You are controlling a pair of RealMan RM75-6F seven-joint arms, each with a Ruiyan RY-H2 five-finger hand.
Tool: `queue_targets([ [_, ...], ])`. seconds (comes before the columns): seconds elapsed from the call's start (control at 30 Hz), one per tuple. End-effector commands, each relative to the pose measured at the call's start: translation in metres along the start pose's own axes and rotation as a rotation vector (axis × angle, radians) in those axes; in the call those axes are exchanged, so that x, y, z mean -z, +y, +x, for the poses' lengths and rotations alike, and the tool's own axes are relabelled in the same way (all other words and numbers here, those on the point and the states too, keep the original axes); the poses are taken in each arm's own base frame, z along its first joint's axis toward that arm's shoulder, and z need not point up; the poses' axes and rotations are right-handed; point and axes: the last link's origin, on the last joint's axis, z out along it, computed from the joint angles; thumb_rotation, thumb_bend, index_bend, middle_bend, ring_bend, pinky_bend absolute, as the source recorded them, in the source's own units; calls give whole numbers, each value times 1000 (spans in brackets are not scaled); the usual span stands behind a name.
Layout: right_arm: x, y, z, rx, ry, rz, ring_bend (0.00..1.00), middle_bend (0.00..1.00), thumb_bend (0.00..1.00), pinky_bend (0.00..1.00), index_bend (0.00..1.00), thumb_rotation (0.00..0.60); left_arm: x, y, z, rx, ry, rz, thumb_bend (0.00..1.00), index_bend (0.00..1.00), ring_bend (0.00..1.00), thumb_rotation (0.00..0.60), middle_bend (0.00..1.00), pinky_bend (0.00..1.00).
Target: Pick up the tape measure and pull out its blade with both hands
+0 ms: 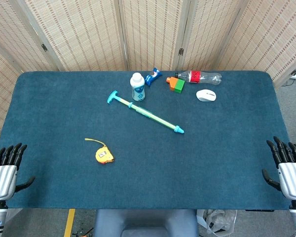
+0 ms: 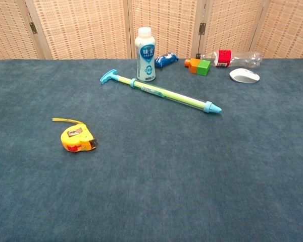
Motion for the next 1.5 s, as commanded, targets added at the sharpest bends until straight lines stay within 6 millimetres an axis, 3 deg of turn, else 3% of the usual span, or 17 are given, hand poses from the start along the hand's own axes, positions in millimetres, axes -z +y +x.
queue_targets([
  [0.03, 0, 0, 0, -1, 2, 2, 83, 38, 385, 0, 13, 600, -1, 0, 0, 2, -1, -3, 225, 97, 82, 600, 101, 0],
  [0.3, 1, 0, 1, -3, 11, 6, 82, 39, 386, 0, 14, 600, -4, 3, 0, 2, -7, -33, 225, 101, 82, 600, 104, 0],
  [0.5, 1, -1, 4, -1, 22, 14, 82, 40, 386, 0, 14, 600, -20, 15, 3, 11, -10, -132, 228, 103, 82, 600, 105, 0],
  [0.7, 0, -4, 8, 7, 38, 26, 81, 40, 386, 0, 14, 600, -49, 40, 1, 6, -45, -283, 392, 106, 82, 600, 112, 0],
  [1.0, 2, -5, 14, 23, 55, 27, 84, 41, 384, 0, 14, 600, -92, 87, -8, -21, -224, -499, 470, 107, 78, 600, 114, 0],
  [1.2, 3, -4, 15, 22, 62, 20, 82, 41, 384, 0, 14, 600, -118, 112, -18, 13, -329, -547, 707, 128, 77, 600, 155, 0],
  [1.5, 2, -2, 14, 23, 58, 13, 80, 41, 384, 0, 14, 600, -134, 137, -34, -58, -423, -590, 789, 167, 79, 600, 192, 0],
])
